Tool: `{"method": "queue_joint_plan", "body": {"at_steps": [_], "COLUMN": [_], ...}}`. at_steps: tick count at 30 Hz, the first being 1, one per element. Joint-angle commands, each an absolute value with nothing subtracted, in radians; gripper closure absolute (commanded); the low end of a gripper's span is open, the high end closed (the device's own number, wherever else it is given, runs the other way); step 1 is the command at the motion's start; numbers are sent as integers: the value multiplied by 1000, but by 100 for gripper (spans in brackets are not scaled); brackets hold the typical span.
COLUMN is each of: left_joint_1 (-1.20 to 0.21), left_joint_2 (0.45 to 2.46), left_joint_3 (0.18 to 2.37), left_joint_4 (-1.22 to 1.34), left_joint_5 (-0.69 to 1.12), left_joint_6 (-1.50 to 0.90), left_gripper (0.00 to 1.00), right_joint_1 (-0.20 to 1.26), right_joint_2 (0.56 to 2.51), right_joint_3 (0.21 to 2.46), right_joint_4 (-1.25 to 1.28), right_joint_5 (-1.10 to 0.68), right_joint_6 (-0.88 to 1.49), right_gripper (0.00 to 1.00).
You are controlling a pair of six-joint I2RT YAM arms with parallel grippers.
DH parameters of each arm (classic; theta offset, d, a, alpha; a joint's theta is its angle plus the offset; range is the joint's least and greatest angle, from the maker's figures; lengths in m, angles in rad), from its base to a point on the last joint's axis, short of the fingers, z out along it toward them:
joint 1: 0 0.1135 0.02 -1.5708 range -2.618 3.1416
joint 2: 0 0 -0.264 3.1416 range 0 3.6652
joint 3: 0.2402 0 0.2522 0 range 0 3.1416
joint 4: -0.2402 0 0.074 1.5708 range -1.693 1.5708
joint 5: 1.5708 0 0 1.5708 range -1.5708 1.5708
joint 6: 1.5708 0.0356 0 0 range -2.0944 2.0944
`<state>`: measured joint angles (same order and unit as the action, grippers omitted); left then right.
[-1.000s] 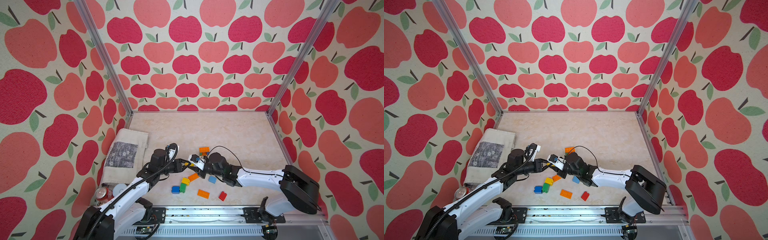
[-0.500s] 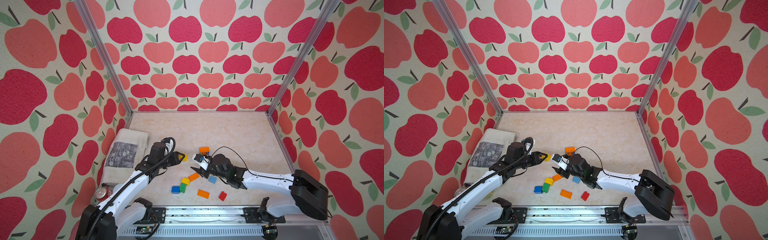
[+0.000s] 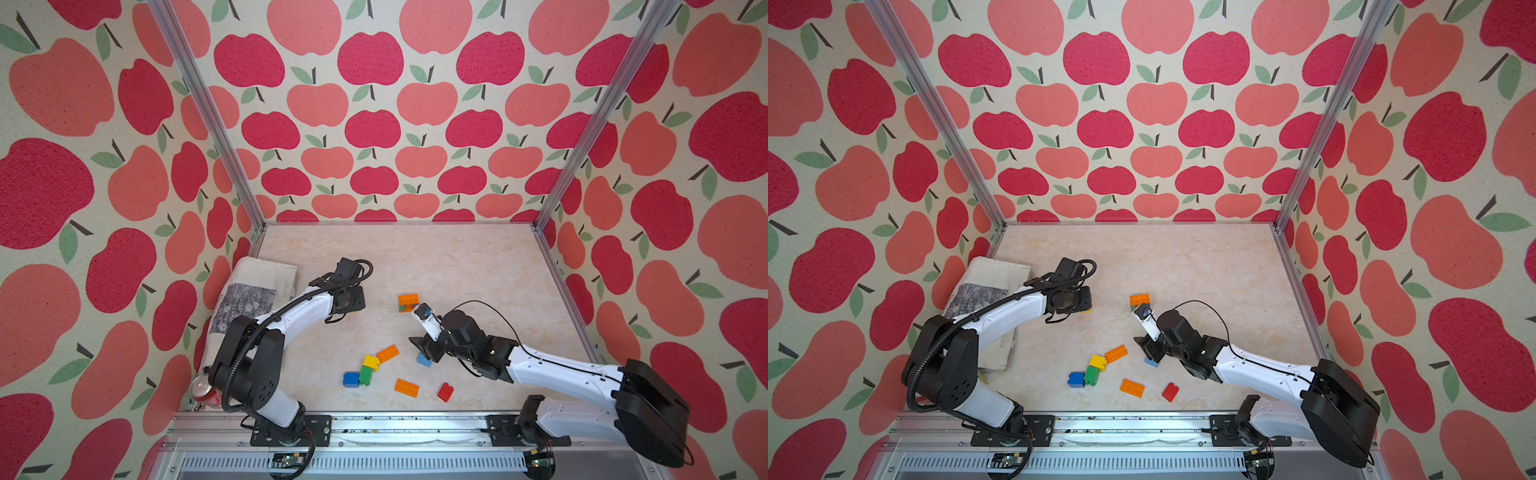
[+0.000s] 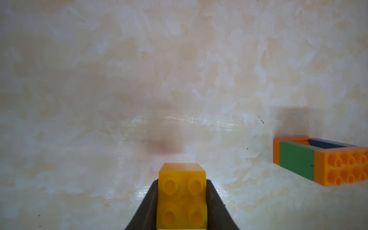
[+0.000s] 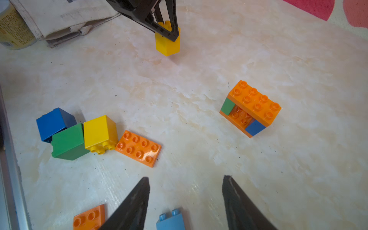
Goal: Assemble the letter p with lego
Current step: Place the lego brick at the center of the board.
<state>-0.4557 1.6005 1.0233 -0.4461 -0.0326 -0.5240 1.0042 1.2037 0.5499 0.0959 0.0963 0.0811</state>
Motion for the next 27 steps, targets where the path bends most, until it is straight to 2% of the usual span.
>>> {"method": "queue_joint_plan", "body": {"at_steps": [1,14,23,27], "left_joint_1": [-465,-494,-500,-500], "left_joint_2": [1646,1721,1654,1585], "left_joint_3": [1061,1049,993,975], "left_joint_4": [-506,-437,-394,-387], "left_joint_5": [-103,-115,-87,-2], "left_joint_6": [-516,-547,-560,-590], "left_gripper": [87,76,49,39], "right_joint_1": [990,977,977,982], "right_joint_2": [1196,1212,1261,1264], "right_joint_3": [549,542,589,570], "right_joint_4": [20,25,-15,32], "right_joint_5": [141,115,41,2], "right_joint_6": [151,182,183,154], "right_gripper": [38,38,40,40]}}
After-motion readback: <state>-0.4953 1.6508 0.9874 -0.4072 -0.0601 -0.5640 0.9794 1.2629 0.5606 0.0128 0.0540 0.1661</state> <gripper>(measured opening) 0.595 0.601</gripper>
